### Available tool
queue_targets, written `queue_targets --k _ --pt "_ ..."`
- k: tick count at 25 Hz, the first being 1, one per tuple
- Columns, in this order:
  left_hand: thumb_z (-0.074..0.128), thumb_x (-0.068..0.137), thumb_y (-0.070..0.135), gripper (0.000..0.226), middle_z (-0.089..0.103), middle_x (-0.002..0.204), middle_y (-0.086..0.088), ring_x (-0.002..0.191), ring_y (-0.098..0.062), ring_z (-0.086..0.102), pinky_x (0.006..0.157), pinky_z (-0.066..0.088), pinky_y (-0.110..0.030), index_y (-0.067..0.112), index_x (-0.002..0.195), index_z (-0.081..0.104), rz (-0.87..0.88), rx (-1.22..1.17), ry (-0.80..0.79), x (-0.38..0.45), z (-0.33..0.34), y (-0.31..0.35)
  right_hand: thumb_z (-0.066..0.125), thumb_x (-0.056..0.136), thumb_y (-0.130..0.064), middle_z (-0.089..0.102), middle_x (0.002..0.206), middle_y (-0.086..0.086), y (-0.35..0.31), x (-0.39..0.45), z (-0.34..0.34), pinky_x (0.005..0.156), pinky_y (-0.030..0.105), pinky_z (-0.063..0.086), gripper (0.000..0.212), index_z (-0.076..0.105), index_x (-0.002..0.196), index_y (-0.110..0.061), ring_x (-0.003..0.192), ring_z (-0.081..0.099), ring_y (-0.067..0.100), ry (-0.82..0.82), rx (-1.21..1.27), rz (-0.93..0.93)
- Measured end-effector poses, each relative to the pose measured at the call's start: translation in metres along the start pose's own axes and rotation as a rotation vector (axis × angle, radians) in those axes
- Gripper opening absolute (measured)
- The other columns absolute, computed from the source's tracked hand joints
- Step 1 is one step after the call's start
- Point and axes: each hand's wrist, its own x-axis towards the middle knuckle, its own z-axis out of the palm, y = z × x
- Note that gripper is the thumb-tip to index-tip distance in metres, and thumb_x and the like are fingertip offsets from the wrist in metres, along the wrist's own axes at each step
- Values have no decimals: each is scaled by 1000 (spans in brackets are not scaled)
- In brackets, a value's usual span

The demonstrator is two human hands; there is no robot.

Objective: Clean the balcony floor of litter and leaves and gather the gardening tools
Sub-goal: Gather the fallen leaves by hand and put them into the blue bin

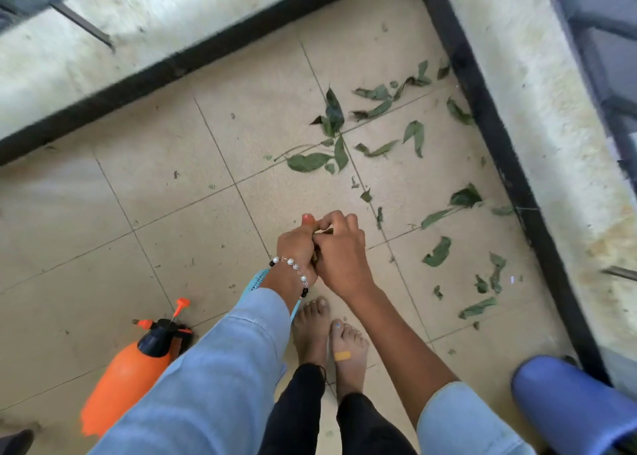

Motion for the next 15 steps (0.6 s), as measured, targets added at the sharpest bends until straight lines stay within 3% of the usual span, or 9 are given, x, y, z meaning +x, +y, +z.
queue_targets --k 3,5,7,9,11,12,15 --pt "48 101 30 35 68 85 -14 73 -23 65 61 57 -29 1 103 66 44 -84 58 -24 -3 32 49 91 -23 28 135 1 -19 14 -57 85 37 23 33 57 123 -23 118 24 24 -353 -120 -107" --pt "46 102 28 31 62 80 -7 72 -20 62 60 53 -29 2 104 63 54 -78 114 -28 -4 51 47 96 -27 23 143 -2 -24 30 -78 91 38 23 45 40 140 -27 123 21 22 -466 -14 -128" --pt "46 102 22 27 57 72 -3 57 -12 54 51 47 -25 4 88 61 43 -171 144 -29 -3 65 52 96 -26 37 138 -1 -24 51 -86 98 32 30 47 41 142 -27 120 33 17 -451 441 11" --pt "48 101 26 31 46 63 -2 37 -7 37 34 31 -16 5 81 60 45 -235 143 -21 -3 77 57 94 -16 58 121 2 -15 78 -79 86 16 41 34 58 128 -20 101 52 12 -241 700 170" --pt "49 100 35 38 38 58 -1 30 -6 26 32 21 -12 4 80 60 66 -197 160 0 -7 84 59 91 -10 68 106 7 5 111 -62 75 12 42 19 70 107 -9 94 62 15 -60 470 233" --pt "49 99 40 43 36 56 0 29 -6 24 33 19 -11 4 78 59 74 -188 177 13 -11 86 59 90 -8 69 105 9 17 129 -50 77 16 42 16 71 101 -7 97 63 20 -57 322 215" --pt "48 96 50 53 35 49 1 30 -8 21 34 18 -12 6 66 53 53 -185 263 63 -16 90 54 91 -6 45 138 14 56 180 1 101 32 37 31 66 116 -18 129 39 30 -410 -128 -14"
